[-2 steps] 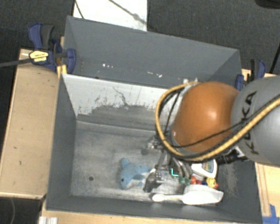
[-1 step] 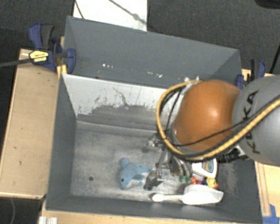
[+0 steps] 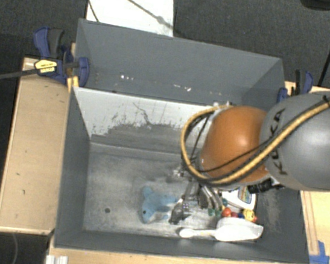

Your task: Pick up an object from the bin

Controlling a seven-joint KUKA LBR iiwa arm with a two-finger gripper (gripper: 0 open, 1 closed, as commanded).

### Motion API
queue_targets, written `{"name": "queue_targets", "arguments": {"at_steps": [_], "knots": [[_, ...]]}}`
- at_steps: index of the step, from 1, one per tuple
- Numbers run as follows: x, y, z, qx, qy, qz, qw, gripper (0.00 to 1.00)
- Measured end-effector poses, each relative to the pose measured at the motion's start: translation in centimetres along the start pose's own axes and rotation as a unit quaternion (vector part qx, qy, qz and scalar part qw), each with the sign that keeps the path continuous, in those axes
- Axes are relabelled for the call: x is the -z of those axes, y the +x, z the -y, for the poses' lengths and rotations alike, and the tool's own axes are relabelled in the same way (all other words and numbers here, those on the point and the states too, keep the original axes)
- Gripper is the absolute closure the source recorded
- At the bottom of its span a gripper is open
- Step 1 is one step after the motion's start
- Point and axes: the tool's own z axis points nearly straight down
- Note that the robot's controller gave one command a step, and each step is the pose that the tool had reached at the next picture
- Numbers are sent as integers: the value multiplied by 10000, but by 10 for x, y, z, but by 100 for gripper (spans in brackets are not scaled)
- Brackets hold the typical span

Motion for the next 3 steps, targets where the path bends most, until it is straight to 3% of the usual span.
{"name": "queue_targets", "arguments": {"at_steps": [1,2,3], "knots": [[-58,-7,7,-179,-3,-10,9998,0],[-54,3,2,-481,-3,21,9988,0],[-54,9,29,-335,-11,2,9994,0]]}}
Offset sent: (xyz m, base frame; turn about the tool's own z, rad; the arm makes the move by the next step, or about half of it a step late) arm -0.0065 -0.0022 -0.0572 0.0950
